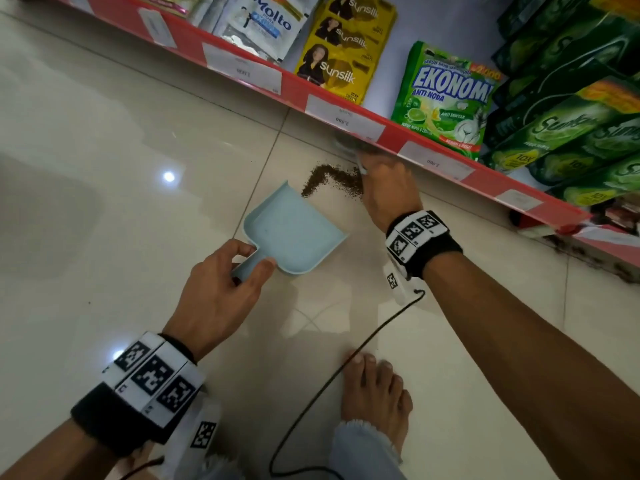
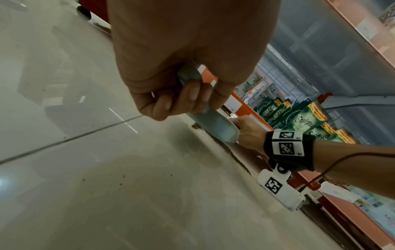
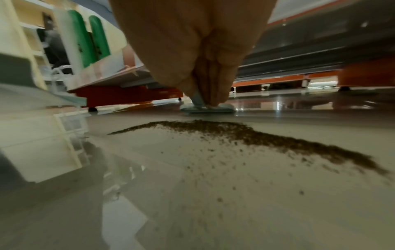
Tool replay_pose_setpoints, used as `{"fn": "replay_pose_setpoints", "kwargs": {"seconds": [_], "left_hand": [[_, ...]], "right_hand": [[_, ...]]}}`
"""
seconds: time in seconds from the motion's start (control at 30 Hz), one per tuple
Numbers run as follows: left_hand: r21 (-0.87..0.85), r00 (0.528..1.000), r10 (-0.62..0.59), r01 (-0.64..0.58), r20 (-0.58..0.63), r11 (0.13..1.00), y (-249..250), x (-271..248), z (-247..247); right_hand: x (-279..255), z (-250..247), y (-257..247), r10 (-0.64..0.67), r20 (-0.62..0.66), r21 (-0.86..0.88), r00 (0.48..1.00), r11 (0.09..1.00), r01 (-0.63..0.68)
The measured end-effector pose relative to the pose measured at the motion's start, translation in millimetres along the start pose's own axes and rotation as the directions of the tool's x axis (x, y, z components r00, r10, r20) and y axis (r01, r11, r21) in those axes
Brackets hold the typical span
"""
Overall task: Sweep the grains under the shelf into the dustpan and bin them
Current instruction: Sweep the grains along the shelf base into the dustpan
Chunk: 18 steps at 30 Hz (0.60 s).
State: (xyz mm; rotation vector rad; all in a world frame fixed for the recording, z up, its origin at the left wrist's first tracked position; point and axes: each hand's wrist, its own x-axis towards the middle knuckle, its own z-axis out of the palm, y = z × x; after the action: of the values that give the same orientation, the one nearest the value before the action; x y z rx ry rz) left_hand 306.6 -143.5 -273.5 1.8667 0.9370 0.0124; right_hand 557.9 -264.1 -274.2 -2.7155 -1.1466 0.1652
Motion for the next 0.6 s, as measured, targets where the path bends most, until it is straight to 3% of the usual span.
{"fn": "replay_pose_setpoints", "kwargs": {"seconds": [0.1,0.17,0.27,0.4,0.53,0.6], "left_hand": [[0.011,0.999,-0.021,0.022,-0.024,1.0,-3.8,-1.3,-5.9],[-0.013,0.999,-0.031,0.031,-0.03,0.999,-6.3,-1.9,-8.5],[-0.041,0.999,-0.038,0.037,-0.035,0.998,-8.7,-2.0,-9.2],[-0.034,0.999,-0.034,0.034,-0.027,0.999,-7.9,-2.1,-8.1],[-0.038,0.999,-0.029,0.028,-0.032,0.999,-10.4,-3.8,-10.7],[-0.036,0.999,-0.025,0.024,-0.038,0.999,-12.9,-4.3,-13.5]], "right_hand": [[-14.9,-11.4,-5.5,-0.166,0.024,0.118,0.986,0.98,0.162],[-31.1,-22.8,-3.2,-0.177,-0.058,0.118,0.983,0.976,0.182],[-39.7,-34.0,3.0,-0.075,-0.155,-0.002,0.985,0.997,0.076],[-20.7,-19.4,-9.8,0.025,-0.054,-0.161,0.998,0.986,-0.034],[16.6,5.2,-24.1,0.109,-0.02,-0.121,0.994,0.986,-0.111],[29.5,10.8,-29.9,0.068,0.002,-0.049,0.998,0.997,-0.067]]}}
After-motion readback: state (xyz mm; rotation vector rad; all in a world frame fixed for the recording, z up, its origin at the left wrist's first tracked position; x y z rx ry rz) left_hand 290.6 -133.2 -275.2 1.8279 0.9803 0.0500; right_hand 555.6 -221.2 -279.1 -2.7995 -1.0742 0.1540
